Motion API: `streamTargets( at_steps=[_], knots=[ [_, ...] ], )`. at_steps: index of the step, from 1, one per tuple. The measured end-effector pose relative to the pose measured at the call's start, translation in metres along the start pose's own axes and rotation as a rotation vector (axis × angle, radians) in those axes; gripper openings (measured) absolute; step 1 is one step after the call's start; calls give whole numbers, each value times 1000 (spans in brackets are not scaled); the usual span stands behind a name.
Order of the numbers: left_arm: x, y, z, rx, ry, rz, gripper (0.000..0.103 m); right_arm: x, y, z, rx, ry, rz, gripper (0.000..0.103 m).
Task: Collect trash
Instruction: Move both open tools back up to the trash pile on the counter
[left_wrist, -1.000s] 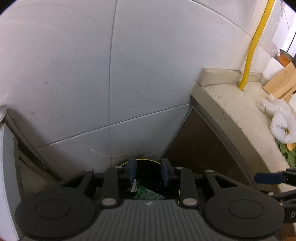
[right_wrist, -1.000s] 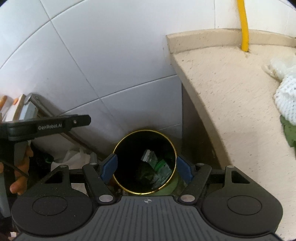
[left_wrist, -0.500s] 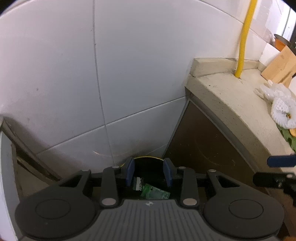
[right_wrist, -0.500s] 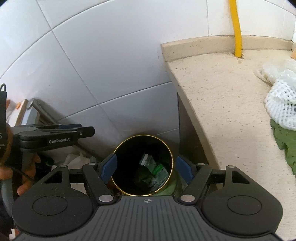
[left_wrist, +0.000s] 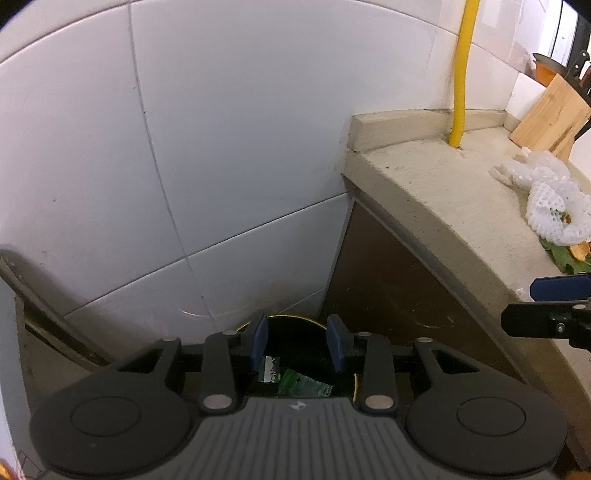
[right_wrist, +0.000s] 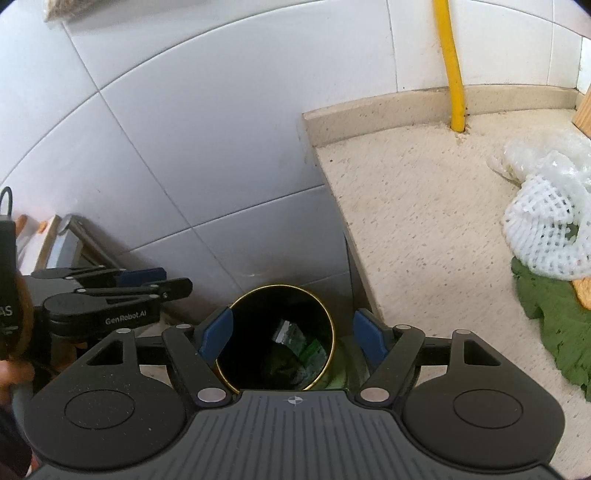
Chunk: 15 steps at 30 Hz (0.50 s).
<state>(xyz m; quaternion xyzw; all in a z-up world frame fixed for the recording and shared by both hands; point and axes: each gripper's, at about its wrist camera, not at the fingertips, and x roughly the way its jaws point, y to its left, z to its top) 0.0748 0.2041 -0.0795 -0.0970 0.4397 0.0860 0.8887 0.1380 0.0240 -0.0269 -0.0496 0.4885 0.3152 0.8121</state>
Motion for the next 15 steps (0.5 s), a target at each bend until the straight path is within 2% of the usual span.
streamTargets(
  at_steps=[15],
  knots=[
    [2,-53,26,90,-21,-40,29,-15,-34,4,42,-34,3,80]
  ],
)
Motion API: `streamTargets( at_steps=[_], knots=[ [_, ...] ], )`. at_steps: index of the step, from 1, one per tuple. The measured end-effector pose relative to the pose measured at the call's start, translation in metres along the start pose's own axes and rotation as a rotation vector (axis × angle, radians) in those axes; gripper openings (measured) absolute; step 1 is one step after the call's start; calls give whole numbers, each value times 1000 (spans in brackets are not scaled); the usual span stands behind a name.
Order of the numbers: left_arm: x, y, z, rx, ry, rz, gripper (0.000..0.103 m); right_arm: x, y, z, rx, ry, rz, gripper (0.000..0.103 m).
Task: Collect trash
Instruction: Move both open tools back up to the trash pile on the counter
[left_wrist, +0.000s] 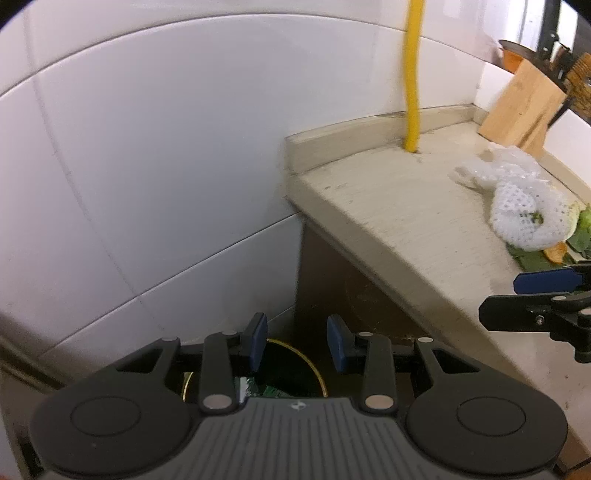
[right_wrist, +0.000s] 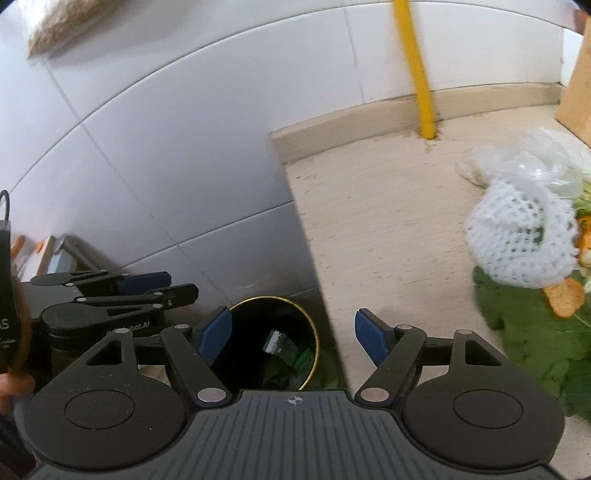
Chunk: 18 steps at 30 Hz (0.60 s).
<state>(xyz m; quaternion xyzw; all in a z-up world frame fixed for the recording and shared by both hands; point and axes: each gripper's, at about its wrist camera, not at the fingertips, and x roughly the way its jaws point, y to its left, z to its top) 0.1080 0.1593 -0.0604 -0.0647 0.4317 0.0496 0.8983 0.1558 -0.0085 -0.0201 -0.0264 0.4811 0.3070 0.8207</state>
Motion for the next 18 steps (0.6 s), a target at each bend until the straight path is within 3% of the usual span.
streamTargets(
  at_steps=[18],
  knots=[
    [12,-68,30,124,-9,-85,30,-28,-58,2,98,-57,-51,82]
  ],
)
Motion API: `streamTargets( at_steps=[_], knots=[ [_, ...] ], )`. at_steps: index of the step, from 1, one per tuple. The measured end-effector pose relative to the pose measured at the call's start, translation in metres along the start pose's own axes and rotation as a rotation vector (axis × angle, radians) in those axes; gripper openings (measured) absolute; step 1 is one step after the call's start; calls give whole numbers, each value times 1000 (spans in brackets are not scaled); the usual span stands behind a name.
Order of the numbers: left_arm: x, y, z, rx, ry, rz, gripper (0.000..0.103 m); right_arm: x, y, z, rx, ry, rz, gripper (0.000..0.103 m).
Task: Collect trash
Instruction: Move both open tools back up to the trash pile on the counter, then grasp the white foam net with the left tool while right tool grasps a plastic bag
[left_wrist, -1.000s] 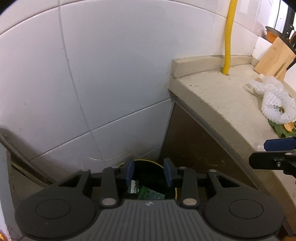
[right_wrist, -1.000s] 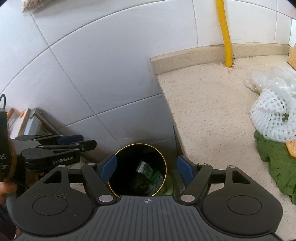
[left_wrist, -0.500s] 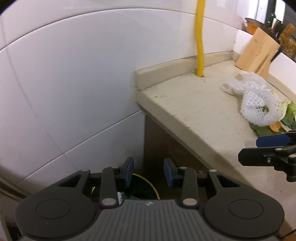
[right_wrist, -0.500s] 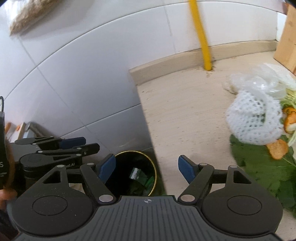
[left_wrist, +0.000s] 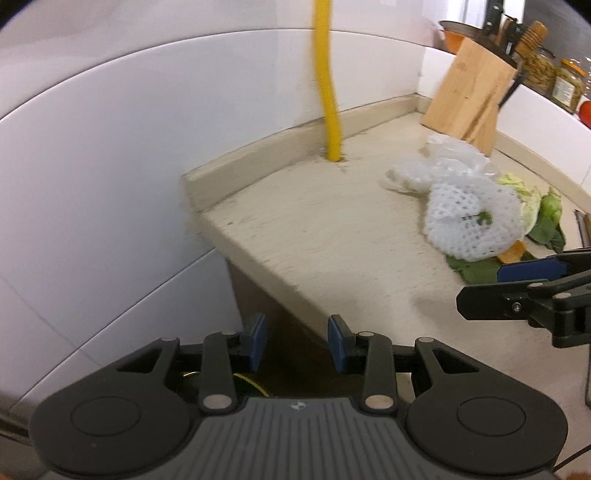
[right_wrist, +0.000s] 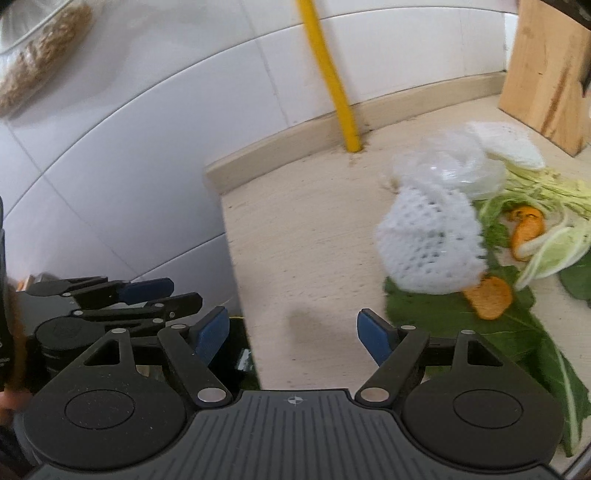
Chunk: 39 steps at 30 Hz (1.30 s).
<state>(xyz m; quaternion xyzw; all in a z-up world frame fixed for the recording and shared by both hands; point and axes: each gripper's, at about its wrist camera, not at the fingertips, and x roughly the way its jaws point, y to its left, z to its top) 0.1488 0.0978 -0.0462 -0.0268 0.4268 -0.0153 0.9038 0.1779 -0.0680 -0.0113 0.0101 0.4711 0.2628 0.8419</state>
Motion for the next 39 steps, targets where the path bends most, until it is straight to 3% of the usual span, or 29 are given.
streamTargets(
  at_steps=[4,21,31,34,36,37,39],
  knots=[
    [6,-19,7,32,3,-28,38,-7,-16,-1,21,-13,-22,83],
    [40,-111,50,176,17,-212,44,-67,-127,-20,212,-112,-261,85],
    [44,-130,64,157,-25,-318,65,-73,-157,-24,279,-124,-299,86],
    [53,-137,67,175,-30,-307,75,-73,-161,-22,286,-127,-301,86],
    [65,-139,68,170,-24,-267,70,-72,-163,-20,288,-127,-300,87],
    [71,-139,69,162,-8,-249,50,-72,-164,-18,288,-126,-301,87],
    [75,-135,69,133,3,-228,38,-69,-165,-15,286,-125,-302,87]
  ],
)
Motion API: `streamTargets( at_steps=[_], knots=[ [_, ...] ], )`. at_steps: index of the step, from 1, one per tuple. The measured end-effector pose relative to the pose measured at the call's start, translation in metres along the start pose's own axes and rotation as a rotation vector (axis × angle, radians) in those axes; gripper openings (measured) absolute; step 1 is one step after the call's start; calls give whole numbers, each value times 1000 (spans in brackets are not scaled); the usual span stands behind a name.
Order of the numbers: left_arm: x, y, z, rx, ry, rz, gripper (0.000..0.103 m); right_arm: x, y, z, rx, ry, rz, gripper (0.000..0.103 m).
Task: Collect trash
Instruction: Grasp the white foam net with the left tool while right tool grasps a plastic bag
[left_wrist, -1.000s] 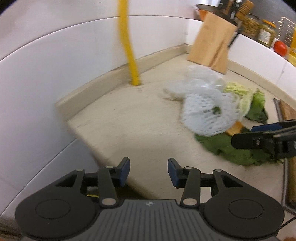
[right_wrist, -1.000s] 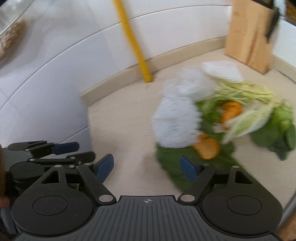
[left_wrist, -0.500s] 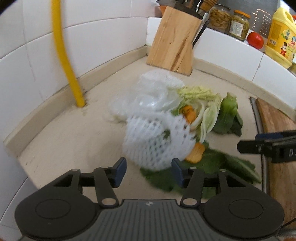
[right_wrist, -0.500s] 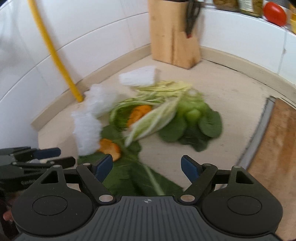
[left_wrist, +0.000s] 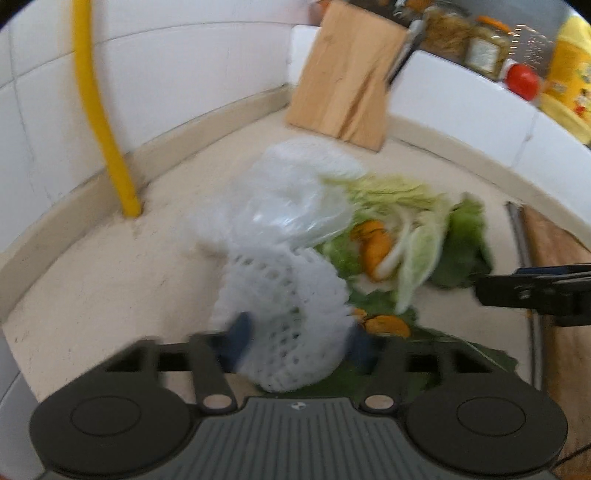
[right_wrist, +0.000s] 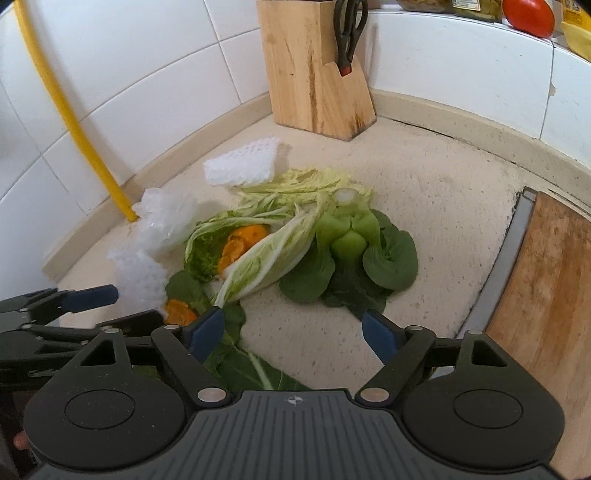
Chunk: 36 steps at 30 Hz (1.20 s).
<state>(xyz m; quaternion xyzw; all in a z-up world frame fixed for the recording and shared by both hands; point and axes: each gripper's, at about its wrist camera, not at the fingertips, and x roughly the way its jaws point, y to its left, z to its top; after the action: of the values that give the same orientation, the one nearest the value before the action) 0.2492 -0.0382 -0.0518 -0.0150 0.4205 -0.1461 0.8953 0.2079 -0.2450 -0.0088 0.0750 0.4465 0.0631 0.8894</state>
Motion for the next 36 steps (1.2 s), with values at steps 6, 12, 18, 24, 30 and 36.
streamTargets(
  at_steps=[6,12,18,24,30,36],
  knots=[
    [-26,27,3,-109,-19,-58,13,3,6,9,-13,-11,24,84],
    [-49,41,2,-143,-63,-49,13,13,35,35,-117,-44,62,84],
    [-46,57,-1,-189,-63,-8,13,47,73,66,-243,-50,96,93],
    [-39,61,-1,-192,-66,17,19,89,94,84,-291,-20,116,98],
    [-22,64,-4,-198,-29,38,28,108,110,77,-362,10,126,96],
    [-29,70,-5,-223,-35,27,15,108,112,74,-336,69,162,39]
  ],
)
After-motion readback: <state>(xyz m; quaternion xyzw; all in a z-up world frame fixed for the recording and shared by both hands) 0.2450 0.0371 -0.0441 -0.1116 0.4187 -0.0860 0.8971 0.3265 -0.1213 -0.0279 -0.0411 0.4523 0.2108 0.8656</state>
